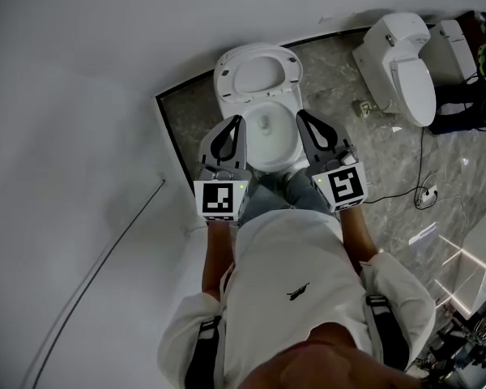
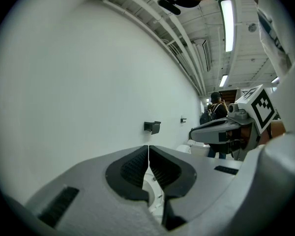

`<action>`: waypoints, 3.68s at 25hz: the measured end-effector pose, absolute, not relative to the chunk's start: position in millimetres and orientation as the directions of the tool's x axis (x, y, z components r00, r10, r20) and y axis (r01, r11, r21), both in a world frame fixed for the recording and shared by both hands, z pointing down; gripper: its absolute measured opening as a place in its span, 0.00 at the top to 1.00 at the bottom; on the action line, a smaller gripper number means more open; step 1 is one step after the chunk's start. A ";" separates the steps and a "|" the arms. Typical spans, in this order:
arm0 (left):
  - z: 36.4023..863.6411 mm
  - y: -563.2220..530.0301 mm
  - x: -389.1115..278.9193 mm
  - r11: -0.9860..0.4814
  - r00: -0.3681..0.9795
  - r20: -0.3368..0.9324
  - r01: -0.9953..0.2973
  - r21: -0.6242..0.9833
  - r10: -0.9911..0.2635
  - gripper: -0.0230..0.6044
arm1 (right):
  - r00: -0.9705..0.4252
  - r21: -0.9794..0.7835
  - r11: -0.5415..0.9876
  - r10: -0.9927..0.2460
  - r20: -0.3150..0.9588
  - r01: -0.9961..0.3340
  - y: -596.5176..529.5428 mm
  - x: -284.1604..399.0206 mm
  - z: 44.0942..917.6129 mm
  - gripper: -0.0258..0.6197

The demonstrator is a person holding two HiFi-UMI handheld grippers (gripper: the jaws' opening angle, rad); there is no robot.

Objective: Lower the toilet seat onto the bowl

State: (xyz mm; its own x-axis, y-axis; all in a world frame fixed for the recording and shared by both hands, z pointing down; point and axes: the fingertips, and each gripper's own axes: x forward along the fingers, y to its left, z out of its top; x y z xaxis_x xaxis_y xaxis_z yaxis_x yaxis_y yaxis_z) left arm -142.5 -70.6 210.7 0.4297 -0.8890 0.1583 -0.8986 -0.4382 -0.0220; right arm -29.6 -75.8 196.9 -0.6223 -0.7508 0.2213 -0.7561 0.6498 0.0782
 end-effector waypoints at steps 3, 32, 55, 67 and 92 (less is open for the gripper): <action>217.8 -77.0 -141.2 -0.448 0.438 0.164 -0.894 -0.024 -0.884 0.91 | -0.621 0.073 0.645 -0.755 0.210 -0.760 -79.5 -31.8 199.2 0.91; 287.9 -149.5 -117.3 -0.358 0.352 0.217 -0.934 0.013 -0.910 0.91 | -0.732 0.018 0.754 -0.642 0.228 -0.656 -149.1 -26.4 278.4 0.91; 361.0 -205.6 -129.4 -0.376 0.348 0.255 -0.924 -0.070 -0.902 0.91 | -0.698 0.193 0.776 -0.627 0.347 -0.601 -207.1 -27.2 372.3 0.91; 395.6 -235.2 -126.1 -0.377 0.336 0.306 -0.922 -0.086 -0.891 0.91 | -0.687 0.160 0.765 -0.635 0.355 -0.624 -240.3 -23.6 405.3 0.91; 455.5 -284.7 -130.1 -0.437 0.356 0.396 -0.890 -0.133 -0.846 0.91 | -0.676 0.220 0.785 -0.614 0.408 -0.580 -292.4 -46.7 446.6 0.91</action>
State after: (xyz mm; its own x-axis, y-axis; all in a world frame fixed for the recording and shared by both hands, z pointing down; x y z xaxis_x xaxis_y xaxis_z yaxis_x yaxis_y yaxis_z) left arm -130.1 -284.7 455.5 0.3564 -0.8462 0.3963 -0.8897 -0.4368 -0.1326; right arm -46.7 -292.4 446.6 -0.6758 -0.6137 0.4082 -0.5797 0.7846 0.2200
